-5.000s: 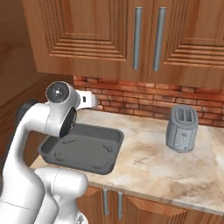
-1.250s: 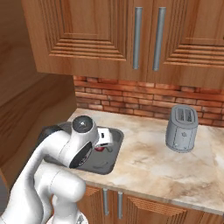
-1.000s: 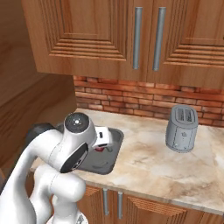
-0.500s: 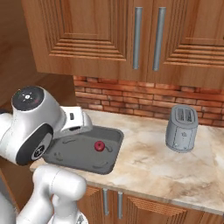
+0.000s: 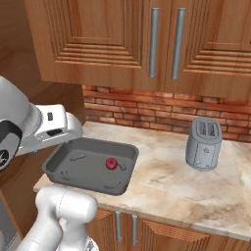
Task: Pick the apple and peach from the fridge and place them inside the tupperware on the counter.
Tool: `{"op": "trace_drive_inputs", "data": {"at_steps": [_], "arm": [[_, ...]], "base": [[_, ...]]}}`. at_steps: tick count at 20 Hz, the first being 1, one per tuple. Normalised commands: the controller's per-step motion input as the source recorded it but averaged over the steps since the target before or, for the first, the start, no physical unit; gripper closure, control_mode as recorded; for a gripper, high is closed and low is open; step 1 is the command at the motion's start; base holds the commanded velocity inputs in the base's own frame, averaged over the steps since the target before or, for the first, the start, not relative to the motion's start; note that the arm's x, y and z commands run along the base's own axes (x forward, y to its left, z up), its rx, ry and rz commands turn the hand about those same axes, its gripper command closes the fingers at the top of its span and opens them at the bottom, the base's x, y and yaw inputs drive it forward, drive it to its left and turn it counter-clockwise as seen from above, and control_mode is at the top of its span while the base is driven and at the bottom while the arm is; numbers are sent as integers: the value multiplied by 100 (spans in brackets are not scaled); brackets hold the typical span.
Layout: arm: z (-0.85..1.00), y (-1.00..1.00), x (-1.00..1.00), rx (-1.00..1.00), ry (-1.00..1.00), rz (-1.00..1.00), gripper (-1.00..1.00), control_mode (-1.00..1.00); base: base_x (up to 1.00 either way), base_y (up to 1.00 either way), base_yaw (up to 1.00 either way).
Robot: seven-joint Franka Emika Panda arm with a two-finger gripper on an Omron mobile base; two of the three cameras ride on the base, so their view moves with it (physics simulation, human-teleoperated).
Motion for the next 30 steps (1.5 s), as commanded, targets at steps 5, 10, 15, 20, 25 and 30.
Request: {"op": "trace_drive_inputs", "data": {"at_steps": [5,10,15,20,25,30], "arm": [[0,2,-53,-4,0,0,-100,100],[0,0,0,0,0,0,-100,100],[0,0,0,0,0,0,-100,100],[0,0,0,0,0,0,-100,100],[0,0,0,0,0,0,-100,100],[0,0,0,0,0,0,-100,100]], "base": [[-9,0,1],[5,-16,39],[10,-22,70],[-34,15,73],[-15,85,57],[0,99,50]]}}
